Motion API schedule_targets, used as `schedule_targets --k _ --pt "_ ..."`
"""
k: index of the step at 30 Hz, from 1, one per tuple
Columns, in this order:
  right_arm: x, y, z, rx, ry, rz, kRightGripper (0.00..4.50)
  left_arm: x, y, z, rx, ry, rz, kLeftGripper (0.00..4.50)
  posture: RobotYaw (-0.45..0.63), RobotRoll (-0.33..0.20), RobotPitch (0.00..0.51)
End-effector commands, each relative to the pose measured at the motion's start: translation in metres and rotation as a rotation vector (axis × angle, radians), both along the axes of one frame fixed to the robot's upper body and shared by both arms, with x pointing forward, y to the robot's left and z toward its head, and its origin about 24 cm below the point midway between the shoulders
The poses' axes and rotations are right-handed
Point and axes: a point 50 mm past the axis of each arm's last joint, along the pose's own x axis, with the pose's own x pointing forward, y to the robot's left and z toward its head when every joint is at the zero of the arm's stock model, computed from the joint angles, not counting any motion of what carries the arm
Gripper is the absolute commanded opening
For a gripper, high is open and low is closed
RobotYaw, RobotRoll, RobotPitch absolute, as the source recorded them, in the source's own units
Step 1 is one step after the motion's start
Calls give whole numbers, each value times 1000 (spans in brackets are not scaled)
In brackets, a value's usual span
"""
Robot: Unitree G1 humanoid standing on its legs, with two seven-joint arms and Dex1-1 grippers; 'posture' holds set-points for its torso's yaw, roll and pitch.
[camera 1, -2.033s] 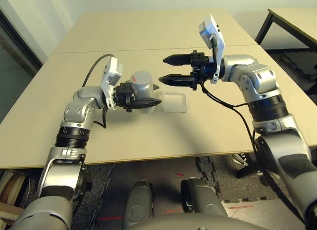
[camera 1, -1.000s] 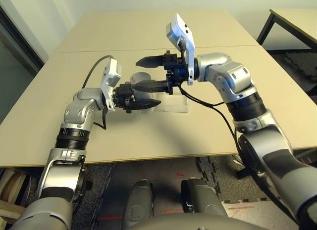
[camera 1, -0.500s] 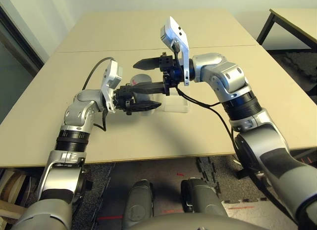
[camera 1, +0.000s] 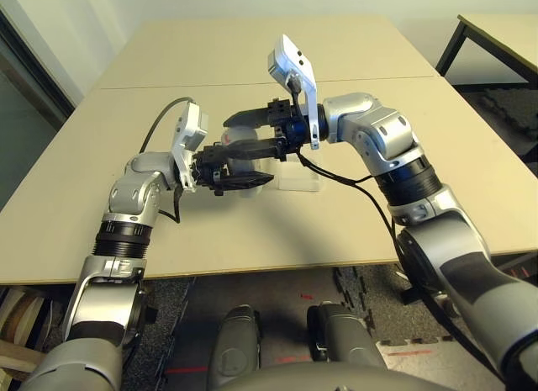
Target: Pour the medicine from the bottle into the box.
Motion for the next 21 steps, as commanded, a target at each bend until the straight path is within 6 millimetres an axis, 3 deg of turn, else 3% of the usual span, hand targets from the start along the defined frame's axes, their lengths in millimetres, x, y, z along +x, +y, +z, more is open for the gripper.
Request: schedule_targets --k 1,21 --pt "-3 -1 1 15 7 5 2600 -1 0 0 8 2 -14 2604 -66 0 58" --pt "7 -13 11 104 54 -88 2599 0 3 -2 19 10 1 2604 -71 0 54"
